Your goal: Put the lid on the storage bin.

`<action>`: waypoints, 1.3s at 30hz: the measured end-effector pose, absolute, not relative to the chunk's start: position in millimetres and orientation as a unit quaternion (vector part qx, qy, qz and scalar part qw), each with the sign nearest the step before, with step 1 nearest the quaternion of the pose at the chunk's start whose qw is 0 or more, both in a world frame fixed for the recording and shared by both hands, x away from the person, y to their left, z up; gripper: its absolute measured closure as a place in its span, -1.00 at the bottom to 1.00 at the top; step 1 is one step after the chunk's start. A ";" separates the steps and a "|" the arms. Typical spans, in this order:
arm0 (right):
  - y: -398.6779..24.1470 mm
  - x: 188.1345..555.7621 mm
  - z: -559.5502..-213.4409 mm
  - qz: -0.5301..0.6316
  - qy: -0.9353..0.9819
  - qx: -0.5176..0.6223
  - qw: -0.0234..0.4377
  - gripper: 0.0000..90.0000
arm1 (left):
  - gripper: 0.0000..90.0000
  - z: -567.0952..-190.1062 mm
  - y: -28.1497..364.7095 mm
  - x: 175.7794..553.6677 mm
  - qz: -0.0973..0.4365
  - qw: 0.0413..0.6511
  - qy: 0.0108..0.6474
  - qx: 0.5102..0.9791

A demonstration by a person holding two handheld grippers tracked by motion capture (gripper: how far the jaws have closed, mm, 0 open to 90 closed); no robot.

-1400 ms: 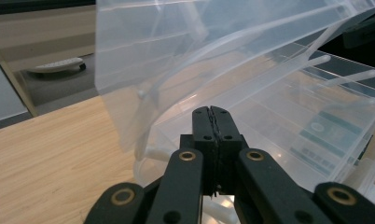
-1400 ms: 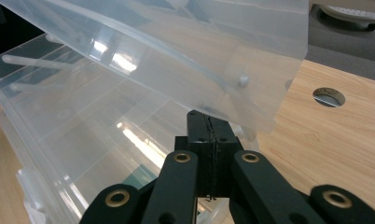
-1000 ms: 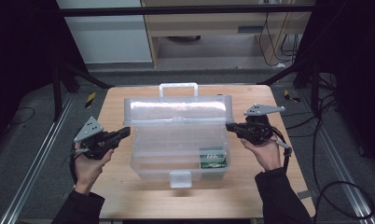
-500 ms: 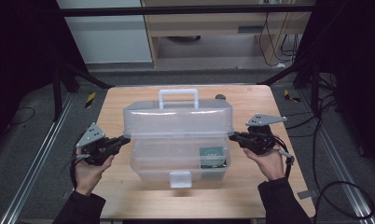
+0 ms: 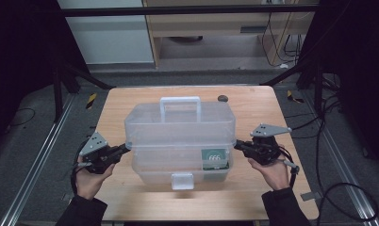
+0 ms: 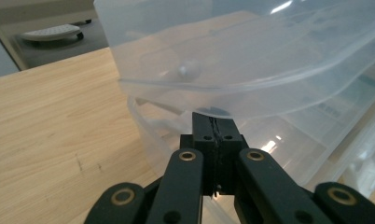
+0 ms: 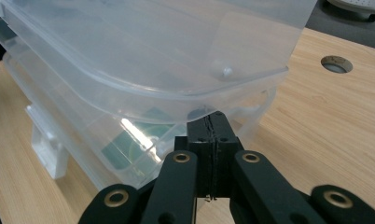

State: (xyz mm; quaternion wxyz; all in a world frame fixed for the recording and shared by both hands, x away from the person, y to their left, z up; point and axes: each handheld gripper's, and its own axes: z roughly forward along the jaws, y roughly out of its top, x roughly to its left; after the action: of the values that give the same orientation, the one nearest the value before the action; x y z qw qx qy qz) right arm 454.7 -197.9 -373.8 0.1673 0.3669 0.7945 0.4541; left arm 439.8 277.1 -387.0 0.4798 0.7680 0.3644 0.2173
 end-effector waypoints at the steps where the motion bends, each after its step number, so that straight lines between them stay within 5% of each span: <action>1: -197.8 453.3 -375.4 0.450 0.796 0.369 0.166 0.98 | 1.00 -389.0 278.3 438.9 0.216 0.479 0.368 0.767; 28: -206.2 447.7 -416.7 0.381 0.823 0.387 0.167 0.98 | 0.98 -420.5 292.3 447.6 0.220 0.438 0.419 0.765; 33: -221.5 454.5 -430.4 0.373 0.803 0.418 0.201 0.75 | 0.78 -438.1 297.5 456.5 0.230 0.415 0.440 0.762; 39: -239.2 461.5 -444.6 0.373 0.774 0.453 0.238 0.21 | 0.36 -453.7 308.6 464.5 0.246 0.397 0.469 0.750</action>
State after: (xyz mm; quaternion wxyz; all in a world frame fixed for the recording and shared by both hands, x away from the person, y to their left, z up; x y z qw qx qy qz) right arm 461.5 -239.2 -444.6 0.2382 0.4528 0.7740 0.3731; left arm 464.5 308.6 -453.7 0.3968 0.7498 0.4688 0.2461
